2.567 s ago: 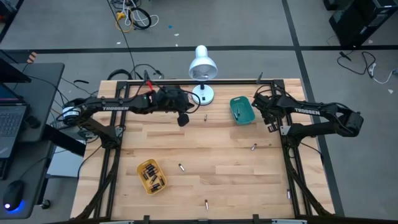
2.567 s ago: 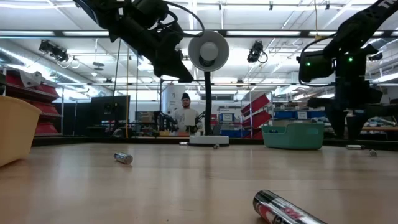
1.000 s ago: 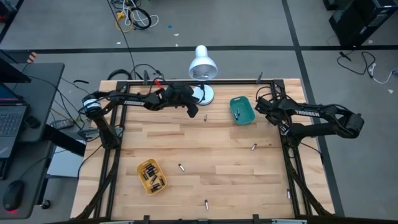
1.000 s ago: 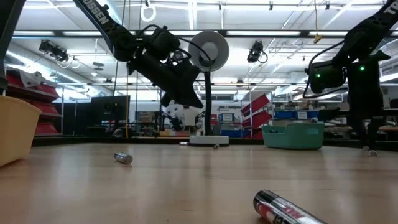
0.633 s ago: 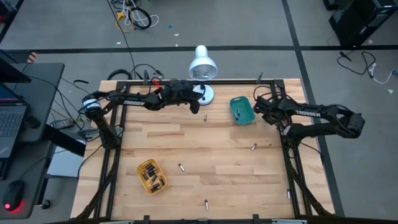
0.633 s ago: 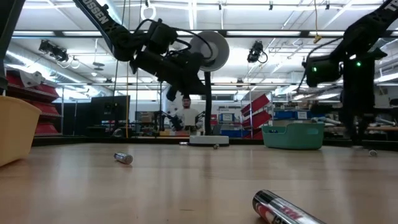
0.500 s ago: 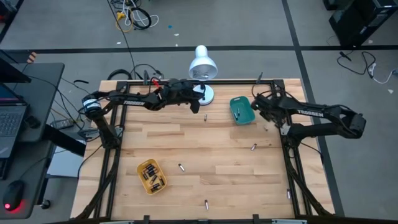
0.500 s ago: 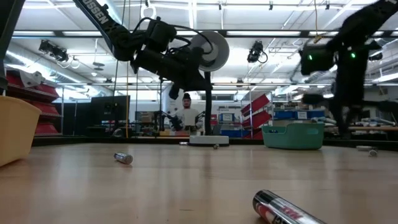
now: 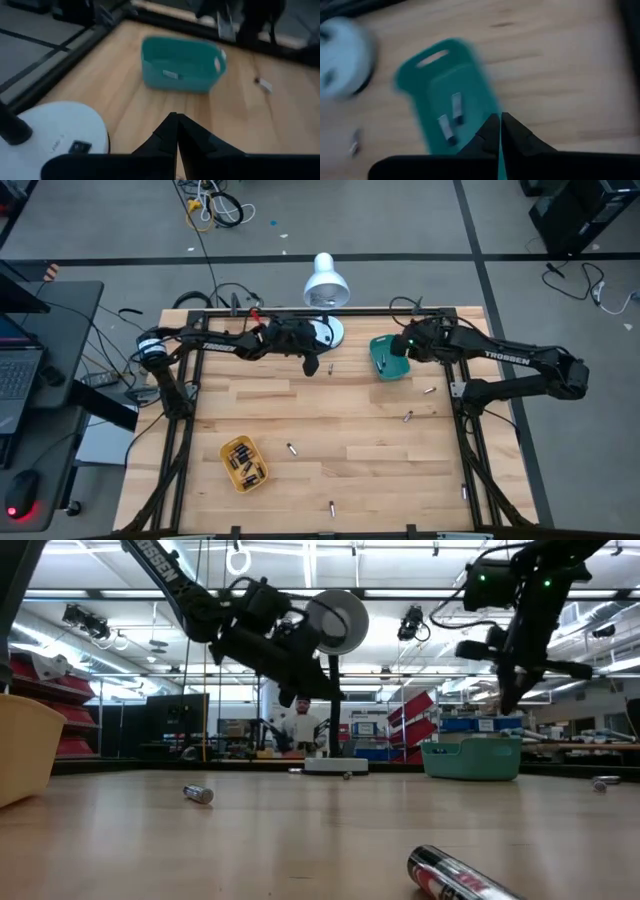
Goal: Sort batteries
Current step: Put the silver battery into the green bin
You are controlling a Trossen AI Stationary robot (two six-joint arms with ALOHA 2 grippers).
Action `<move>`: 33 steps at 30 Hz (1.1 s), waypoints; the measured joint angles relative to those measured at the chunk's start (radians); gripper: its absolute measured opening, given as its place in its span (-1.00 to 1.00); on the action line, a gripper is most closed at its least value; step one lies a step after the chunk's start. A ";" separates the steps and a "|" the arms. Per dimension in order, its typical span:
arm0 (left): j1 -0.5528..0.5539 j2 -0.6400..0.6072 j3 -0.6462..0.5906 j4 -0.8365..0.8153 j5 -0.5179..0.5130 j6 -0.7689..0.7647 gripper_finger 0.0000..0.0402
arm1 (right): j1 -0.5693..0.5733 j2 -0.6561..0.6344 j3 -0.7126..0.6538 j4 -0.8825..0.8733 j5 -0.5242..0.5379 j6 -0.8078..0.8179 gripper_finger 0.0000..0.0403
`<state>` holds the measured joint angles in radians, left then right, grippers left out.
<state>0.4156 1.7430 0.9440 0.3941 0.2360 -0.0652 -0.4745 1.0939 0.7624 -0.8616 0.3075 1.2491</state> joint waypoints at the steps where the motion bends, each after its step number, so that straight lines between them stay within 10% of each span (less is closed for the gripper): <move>1: 0.001 0.018 0.000 0.007 0.030 0.026 -0.85 | 0.005 0.000 0.000 0.034 -0.020 -0.055 -0.95; 8: -0.020 0.116 0.064 -0.134 0.102 -0.129 -0.24 | 0.035 -0.031 0.016 0.189 -0.193 -0.125 -0.82; 15: -0.104 0.184 0.196 -0.378 -0.259 -0.204 0.32 | 0.063 -0.083 0.070 0.163 -0.200 -0.212 -0.81; 33: -0.155 0.353 0.408 -0.613 -0.387 -0.663 -0.03 | -0.022 -0.119 0.073 0.143 -0.287 -0.436 -0.87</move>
<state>0.2607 2.0956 1.3520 -0.2191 -0.1510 -0.7283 -0.4966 0.9752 0.8352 -0.7181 0.0208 0.8129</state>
